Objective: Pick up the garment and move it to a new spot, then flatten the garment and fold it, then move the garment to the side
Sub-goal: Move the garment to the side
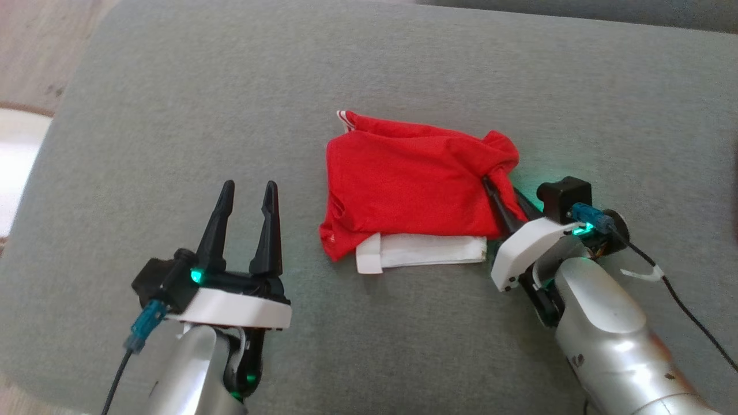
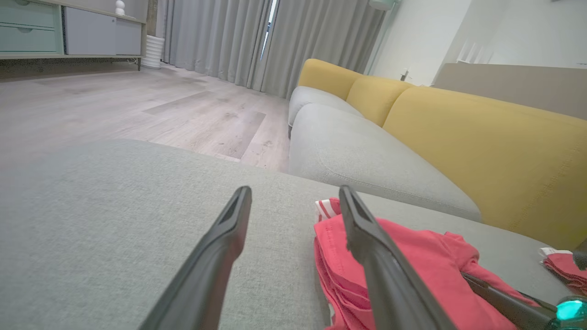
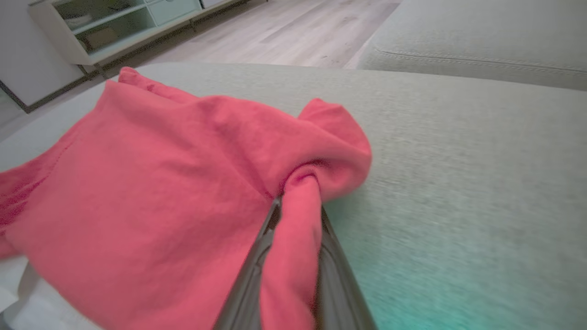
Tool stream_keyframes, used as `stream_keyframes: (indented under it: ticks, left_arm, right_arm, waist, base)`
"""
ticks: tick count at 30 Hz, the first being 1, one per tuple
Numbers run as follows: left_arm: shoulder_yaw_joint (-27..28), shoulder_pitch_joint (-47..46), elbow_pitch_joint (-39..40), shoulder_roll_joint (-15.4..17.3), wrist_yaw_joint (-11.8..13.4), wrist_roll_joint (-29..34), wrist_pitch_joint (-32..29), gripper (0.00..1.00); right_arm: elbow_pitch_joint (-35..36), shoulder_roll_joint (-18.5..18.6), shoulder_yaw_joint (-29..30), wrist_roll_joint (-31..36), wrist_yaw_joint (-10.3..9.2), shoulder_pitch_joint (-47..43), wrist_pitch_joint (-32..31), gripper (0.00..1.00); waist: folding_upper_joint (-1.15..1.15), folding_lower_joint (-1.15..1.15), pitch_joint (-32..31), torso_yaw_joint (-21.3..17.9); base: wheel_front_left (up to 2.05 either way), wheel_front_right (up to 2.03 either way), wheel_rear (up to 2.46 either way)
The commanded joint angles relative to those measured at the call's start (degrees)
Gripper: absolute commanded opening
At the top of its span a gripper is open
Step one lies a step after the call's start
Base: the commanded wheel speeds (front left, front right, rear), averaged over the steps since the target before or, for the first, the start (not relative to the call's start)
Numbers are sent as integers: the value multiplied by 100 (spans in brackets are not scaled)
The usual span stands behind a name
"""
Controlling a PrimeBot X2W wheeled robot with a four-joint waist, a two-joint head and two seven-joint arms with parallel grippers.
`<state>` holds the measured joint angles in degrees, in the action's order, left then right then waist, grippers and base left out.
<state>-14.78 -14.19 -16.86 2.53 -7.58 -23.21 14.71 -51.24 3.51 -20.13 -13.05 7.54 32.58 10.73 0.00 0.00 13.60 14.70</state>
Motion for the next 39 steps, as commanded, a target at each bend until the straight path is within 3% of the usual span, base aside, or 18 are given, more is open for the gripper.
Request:
stream_keyframes:
  ticks: [1,10,16,23,32,39]
  left_arm:
    - [216,-182,162,35,9,40,29,100]
    - [334,-110,329,35,9,171,29,100]
    - [265,-147,430,35,9,205,29,100]
    - [99,-352,485,37,9,235,29,100]
    - [-103,-691,476,109,9,198,29,100]
    - [-168,-886,485,208,9,131,29,100]
  right_arm:
    - [86,-63,29,213,-5,204,129,0]
    - [397,83,565,1626,-5,254,269,0]
    - [788,599,508,1912,-5,309,91,0]
    - [1358,1663,476,1803,-5,585,-293,0]
    - [1417,2707,831,1765,-5,882,-729,0]
    - [1138,2906,1501,2068,-5,933,-777,0]
  waist:
    - [0,0,-87,-183]
    - [0,0,-290,-960]
    - [0,0,-249,-1435]
    - [0,0,50,-1927]
    - [0,0,522,-2050]
    - [0,0,801,-1961]
  base:
    - [0,0,0]
    - [0,0,0]
    - [0,0,0]
    - [0,0,0]
    - [0,0,0]
    - [0,0,0]
